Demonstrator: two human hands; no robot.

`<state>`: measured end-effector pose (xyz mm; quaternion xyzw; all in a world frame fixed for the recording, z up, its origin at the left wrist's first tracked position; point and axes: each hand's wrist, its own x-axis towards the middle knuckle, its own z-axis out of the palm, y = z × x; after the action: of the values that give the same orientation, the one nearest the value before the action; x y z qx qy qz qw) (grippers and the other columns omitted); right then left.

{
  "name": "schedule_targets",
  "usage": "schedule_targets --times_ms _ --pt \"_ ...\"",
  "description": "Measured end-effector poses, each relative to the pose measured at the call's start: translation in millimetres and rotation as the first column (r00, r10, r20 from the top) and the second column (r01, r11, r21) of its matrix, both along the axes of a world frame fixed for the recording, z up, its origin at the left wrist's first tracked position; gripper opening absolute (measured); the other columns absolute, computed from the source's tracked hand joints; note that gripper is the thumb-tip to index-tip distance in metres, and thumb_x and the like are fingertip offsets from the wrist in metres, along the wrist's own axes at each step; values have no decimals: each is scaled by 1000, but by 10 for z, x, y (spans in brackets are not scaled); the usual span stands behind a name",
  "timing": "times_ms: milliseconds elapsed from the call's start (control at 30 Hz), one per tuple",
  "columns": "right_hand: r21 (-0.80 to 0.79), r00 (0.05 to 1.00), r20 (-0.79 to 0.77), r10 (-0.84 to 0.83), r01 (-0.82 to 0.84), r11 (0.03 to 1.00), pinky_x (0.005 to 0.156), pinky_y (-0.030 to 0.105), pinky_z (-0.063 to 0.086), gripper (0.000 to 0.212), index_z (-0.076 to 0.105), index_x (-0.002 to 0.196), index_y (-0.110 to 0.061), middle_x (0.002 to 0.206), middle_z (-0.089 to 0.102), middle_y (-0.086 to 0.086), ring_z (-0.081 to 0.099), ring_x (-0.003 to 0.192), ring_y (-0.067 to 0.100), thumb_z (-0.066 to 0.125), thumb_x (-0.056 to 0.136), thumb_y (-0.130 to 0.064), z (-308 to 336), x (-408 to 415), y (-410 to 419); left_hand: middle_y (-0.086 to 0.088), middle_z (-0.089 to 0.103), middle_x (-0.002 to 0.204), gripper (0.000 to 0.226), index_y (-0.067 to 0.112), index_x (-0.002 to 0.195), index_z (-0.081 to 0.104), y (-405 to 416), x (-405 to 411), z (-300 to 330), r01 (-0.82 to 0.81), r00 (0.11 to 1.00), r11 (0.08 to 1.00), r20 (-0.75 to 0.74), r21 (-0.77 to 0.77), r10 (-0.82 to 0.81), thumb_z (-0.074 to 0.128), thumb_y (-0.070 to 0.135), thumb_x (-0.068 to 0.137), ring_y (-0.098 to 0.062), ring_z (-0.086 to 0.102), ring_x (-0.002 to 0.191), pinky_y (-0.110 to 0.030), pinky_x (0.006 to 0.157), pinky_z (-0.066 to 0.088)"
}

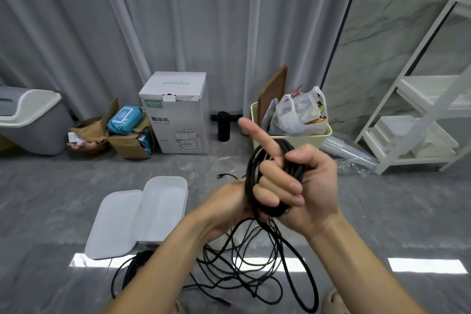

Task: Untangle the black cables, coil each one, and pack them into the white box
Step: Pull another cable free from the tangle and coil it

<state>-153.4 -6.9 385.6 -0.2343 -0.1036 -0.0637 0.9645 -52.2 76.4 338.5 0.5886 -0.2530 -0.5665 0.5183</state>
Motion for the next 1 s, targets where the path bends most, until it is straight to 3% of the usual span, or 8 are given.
schedule_targets --times_ms 100,200,467,567,633,733,900,1000 --pt "30 986 -31 -164 165 986 66 35 51 73 27 153 0 55 45 7 40 42 18 40 82 -12 -28 -34 -111 -16 58 78 43 -4 108 61 -5 -24 68 48 990 999 -133 2 -47 59 34 88 -20 56 62 -30 64 52" --pt "26 941 -122 -316 321 947 63 31 53 72 41 148 -3 56 46 4 46 41 16 41 77 -16 -32 -80 -177 -6 52 64 40 9 96 62 20 -27 151 104 984 994 -147 34 -98 46 44 99 -16 50 52 -29 61 50" --pt "-274 699 -329 -634 572 773 66 36 55 63 44 144 -9 60 51 10 55 49 25 36 82 -13 67 -48 -161 8 28 56 31 13 99 65 37 -31 148 282 932 945 186 163 -310 45 37 102 -9 28 45 -32 71 53" --pt "-490 613 -325 -721 543 682 78 42 54 57 35 148 -13 61 59 15 64 59 36 27 92 -4 -8 -11 -154 9 38 52 21 22 87 68 48 -18 96 362 833 900 350 244 -429 57 38 96 -10 39 46 -34 78 57" --pt "-613 568 -306 -764 497 615 90 48 54 56 36 146 -14 64 63 17 67 68 41 28 92 -1 -56 -5 -156 6 45 59 24 26 81 68 64 20 96 388 742 871 458 300 -489 59 44 95 -12 46 54 -28 67 49" --pt "-742 531 -307 -790 386 548 101 50 49 43 61 121 -13 74 71 18 70 81 42 33 91 -1 -82 2 -150 9 51 64 26 26 84 68 67 73 105 368 624 878 618 307 -478 58 48 95 -4 45 54 -20 55 37" --pt "-856 495 -434 -753 34 516 70 10 48 44 54 131 2 82 77 1 74 84 22 38 91 -7 -123 3 -121 9 56 70 20 30 86 71 52 113 158 285 487 913 776 292 -401 60 46 92 -1 49 63 -23 58 35" --pt "-874 477 -475 -739 -156 461 67 7 47 37 69 117 -5 108 73 -13 71 86 3 43 93 -12 -153 -8 -131 5 61 74 14 34 82 70 83 146 183 261 450 923 810 283 -376 64 44 87 -3 49 63 -22 56 34"
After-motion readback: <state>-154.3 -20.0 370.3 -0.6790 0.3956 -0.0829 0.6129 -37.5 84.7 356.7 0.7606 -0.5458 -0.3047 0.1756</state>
